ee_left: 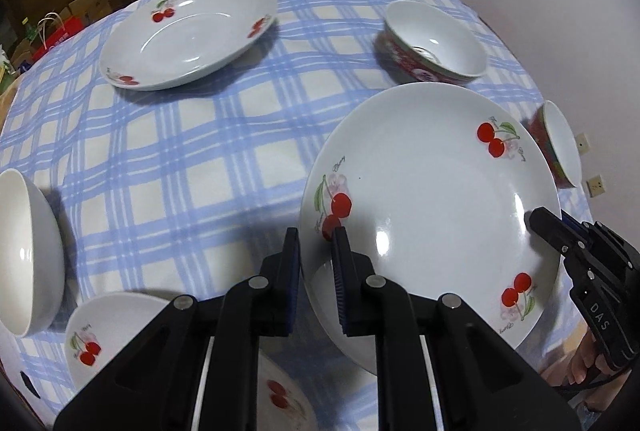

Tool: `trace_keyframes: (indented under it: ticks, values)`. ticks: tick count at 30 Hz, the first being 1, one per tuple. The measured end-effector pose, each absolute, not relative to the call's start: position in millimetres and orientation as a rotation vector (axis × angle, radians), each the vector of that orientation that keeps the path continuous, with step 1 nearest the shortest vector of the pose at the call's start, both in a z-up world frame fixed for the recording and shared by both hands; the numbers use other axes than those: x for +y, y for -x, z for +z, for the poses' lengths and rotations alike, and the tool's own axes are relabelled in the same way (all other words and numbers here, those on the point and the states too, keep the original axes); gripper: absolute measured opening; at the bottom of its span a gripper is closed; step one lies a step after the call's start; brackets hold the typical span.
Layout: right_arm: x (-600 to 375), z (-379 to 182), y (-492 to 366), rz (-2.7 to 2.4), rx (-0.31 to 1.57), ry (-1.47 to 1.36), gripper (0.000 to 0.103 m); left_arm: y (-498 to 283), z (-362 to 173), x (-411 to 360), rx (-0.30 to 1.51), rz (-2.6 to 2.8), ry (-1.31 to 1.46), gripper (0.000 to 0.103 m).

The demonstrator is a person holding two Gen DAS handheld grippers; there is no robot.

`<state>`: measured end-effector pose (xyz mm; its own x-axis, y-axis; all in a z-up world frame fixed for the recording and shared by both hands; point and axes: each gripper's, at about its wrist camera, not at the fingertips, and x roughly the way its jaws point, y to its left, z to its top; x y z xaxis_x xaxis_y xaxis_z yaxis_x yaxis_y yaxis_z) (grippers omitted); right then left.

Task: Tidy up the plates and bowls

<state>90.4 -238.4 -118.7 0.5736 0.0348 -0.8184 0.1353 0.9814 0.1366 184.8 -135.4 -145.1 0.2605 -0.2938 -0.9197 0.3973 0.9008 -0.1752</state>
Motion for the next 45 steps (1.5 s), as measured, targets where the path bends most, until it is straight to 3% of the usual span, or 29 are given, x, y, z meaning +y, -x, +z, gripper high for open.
trace_keyframes:
  ticks: [16, 45]
  values:
    - [-258, -100, -36, -0.133, 0.968, -0.243, 0.012, -132, -125, -157, 1.215, -0.539, -0.139, 0.015]
    - [-271, -147, -40, -0.203, 1.134, -0.314, 0.014, -132, -164, -184, 1.291, -0.525, -0.236, 0.016]
